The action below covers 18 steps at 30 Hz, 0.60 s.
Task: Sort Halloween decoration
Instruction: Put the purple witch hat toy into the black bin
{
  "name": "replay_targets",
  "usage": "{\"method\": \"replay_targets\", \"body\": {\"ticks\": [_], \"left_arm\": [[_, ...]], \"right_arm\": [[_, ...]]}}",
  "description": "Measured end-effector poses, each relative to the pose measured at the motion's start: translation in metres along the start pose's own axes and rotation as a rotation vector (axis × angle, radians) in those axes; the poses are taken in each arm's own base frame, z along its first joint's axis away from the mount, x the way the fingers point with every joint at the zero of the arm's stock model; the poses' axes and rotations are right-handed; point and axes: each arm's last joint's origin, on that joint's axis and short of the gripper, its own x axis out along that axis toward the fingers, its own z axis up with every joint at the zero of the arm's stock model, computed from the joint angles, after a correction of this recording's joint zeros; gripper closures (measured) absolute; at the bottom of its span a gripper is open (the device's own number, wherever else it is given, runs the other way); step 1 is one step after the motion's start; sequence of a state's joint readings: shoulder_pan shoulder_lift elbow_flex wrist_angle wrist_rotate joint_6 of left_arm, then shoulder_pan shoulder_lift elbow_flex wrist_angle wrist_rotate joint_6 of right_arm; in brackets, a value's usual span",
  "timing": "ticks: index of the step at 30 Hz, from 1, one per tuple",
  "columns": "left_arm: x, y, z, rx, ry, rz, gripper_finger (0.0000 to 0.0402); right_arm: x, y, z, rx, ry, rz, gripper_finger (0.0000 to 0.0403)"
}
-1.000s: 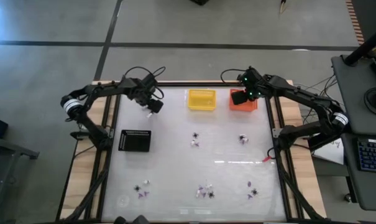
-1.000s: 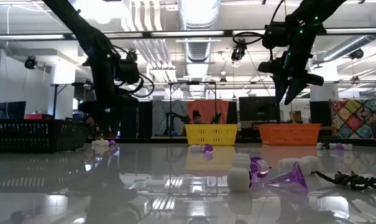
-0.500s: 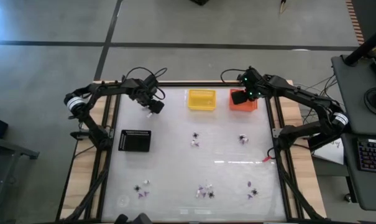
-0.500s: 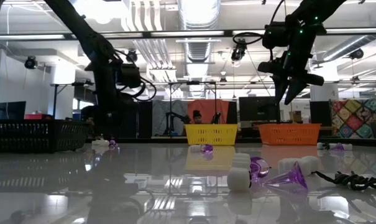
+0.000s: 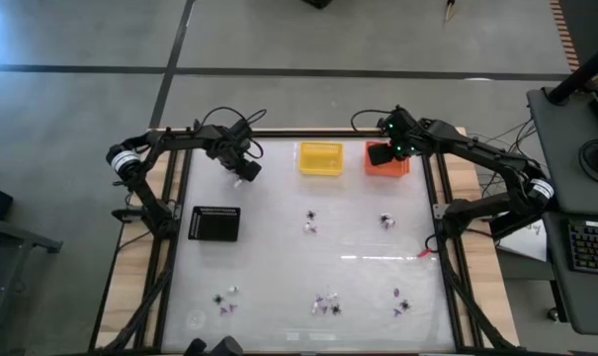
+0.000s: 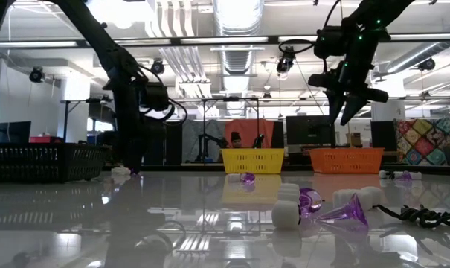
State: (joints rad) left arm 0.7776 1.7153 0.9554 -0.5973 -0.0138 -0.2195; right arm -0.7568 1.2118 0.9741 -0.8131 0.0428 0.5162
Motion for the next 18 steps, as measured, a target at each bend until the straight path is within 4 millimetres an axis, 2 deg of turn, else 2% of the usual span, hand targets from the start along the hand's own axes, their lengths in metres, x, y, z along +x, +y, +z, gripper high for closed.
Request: {"method": "replay_targets", "body": {"ticks": [8,18], "left_arm": [[0.0001,-0.0002,0.0009,0.028,-0.010,-0.003,0.0395],[-0.0069,0.0006,-0.0050,0.082,0.028,-0.008,0.0401]], "right_arm": [[-0.0001,0.0000,0.0000,0.008,0.000,0.000,0.0273],[-0.0001,-0.0001,0.0000,0.008,0.000,0.000,0.0273]]}}
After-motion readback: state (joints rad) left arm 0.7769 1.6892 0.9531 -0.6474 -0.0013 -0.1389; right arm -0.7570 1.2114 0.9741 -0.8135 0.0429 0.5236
